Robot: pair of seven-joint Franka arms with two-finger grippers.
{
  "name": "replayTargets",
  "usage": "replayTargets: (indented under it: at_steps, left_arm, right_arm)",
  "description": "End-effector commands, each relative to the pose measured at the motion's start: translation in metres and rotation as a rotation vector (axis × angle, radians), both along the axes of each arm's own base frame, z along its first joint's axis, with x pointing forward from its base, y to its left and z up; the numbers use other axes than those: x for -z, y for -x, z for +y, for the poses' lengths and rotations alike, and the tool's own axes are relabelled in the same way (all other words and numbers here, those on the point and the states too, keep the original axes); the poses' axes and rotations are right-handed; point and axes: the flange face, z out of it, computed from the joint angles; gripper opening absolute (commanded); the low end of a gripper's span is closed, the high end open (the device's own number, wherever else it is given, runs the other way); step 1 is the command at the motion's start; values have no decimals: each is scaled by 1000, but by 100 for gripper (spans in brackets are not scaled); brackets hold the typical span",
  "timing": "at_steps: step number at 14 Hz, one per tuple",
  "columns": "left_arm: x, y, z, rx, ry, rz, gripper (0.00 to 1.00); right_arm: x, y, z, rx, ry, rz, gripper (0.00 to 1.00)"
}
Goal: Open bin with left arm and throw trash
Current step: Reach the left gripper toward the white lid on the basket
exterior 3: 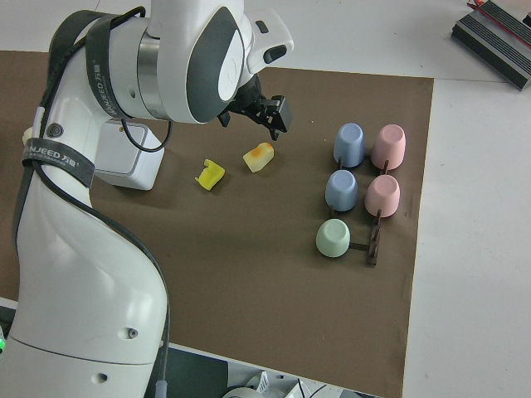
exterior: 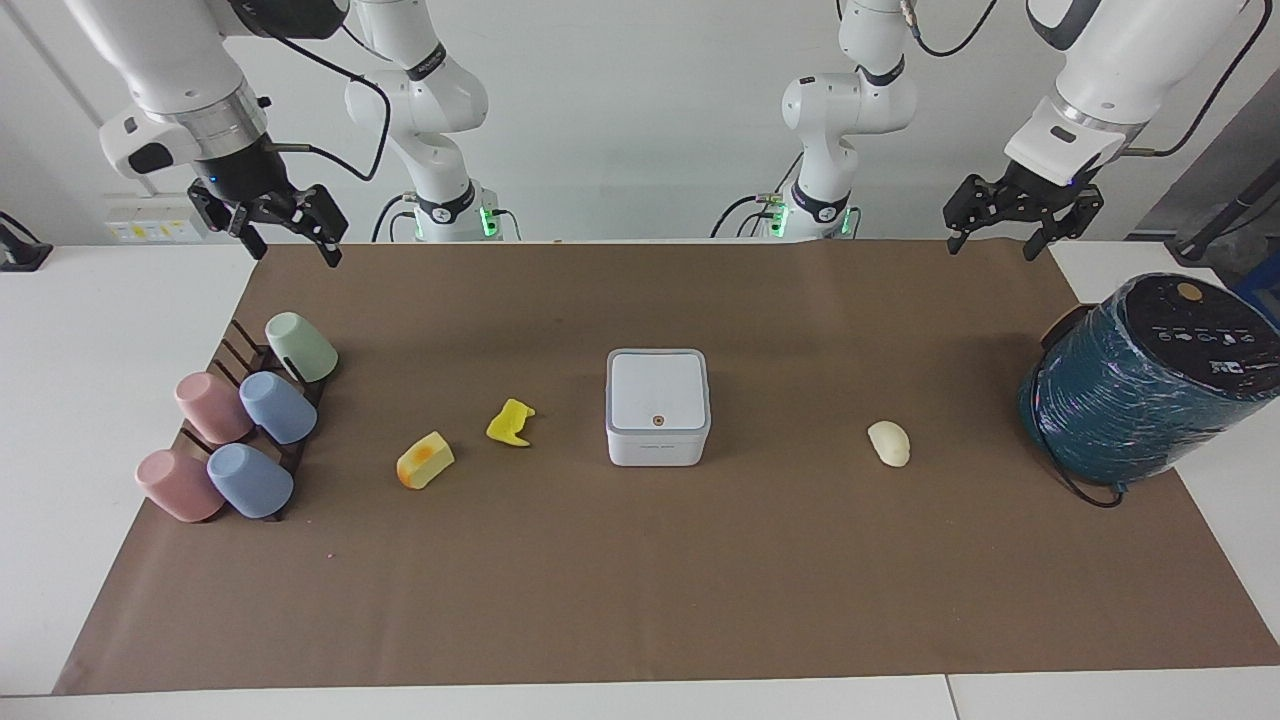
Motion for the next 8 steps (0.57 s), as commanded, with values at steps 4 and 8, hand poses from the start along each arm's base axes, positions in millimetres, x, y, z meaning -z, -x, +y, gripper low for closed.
replayTargets:
  at_steps: [4, 8]
  left_arm:
    - [-2, 5, 1, 12, -15, -32, 100]
    - [-4, -1, -22, 37, -10, -86, 100]
  right_arm:
    - [-1, 11, -11, -75, 28, 35, 100]
    - [-2, 10, -9, -73, 28, 29, 100]
